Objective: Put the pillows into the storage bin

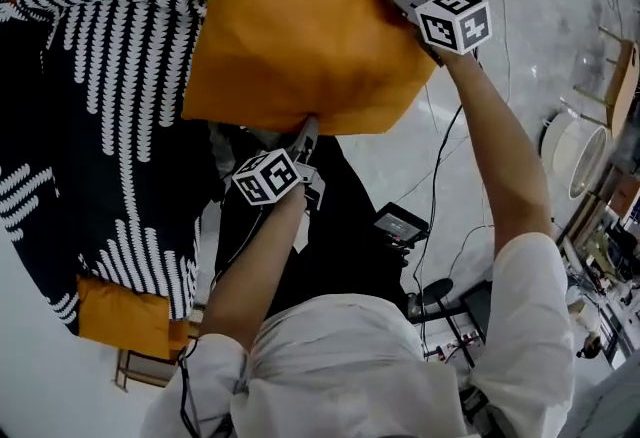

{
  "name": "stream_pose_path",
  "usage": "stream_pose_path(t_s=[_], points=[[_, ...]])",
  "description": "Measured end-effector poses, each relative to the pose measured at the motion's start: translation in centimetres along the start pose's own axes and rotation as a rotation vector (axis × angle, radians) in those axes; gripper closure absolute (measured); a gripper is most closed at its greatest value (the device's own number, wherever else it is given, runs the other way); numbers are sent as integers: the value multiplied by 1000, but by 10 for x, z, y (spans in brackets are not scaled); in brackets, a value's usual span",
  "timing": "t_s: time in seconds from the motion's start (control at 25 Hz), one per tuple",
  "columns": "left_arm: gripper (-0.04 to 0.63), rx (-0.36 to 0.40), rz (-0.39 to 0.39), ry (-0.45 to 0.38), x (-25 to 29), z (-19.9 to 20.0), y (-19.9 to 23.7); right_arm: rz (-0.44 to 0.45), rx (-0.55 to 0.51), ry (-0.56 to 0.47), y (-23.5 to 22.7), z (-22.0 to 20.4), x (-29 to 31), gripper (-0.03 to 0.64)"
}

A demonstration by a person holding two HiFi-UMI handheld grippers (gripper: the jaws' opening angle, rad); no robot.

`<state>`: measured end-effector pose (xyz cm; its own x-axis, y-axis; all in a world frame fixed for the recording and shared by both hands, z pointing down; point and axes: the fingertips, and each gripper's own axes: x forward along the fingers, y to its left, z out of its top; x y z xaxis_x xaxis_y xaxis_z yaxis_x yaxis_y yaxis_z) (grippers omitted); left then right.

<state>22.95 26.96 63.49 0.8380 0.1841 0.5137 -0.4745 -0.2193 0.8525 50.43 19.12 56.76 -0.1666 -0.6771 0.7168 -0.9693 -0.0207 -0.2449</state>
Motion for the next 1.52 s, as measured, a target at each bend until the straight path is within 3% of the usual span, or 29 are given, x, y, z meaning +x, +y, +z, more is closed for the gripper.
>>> stream_pose_path(t_s=[0.16, 0.28, 0.64, 0.76, 0.8, 0.84, 0.88, 1.0, 1.08, 1.24, 1.36, 1.52], points=[[525, -81, 52, 36, 39, -33, 23, 66, 8, 44, -18, -39, 39, 584], [526, -97, 96, 84, 66, -48, 46, 87, 26, 105, -38, -74, 71, 586], [522, -77, 143, 133, 90, -47, 91, 113, 88, 157, -53, -121, 124, 584], [506, -48, 195, 139, 102, -35, 117, 105, 82, 158, -69, -128, 144, 584], [465, -34, 223, 130, 105, -29, 127, 83, 54, 159, -74, -129, 149, 583], [337, -25, 249, 113, 107, -22, 136, 49, 12, 152, -78, -128, 153, 580], [232, -28, 275, 85, 108, -15, 144, 12, -32, 131, -81, -125, 154, 578], [227, -77, 320, -30, 96, 10, 158, -39, -82, 16, -75, -103, 144, 548], [227, -65, 275, -79, 86, 25, 147, -17, -92, -35, -61, -93, 132, 513], [227, 1, 131, -147, 58, 47, 111, 17, -74, -121, -36, -73, 95, 508], [227, 96, 67, -184, 29, 70, 75, 46, -24, -255, -10, -32, 49, 496], [227, 284, 14, -265, -22, 128, 4, 115, -63, -498, 40, 62, -35, 463]])
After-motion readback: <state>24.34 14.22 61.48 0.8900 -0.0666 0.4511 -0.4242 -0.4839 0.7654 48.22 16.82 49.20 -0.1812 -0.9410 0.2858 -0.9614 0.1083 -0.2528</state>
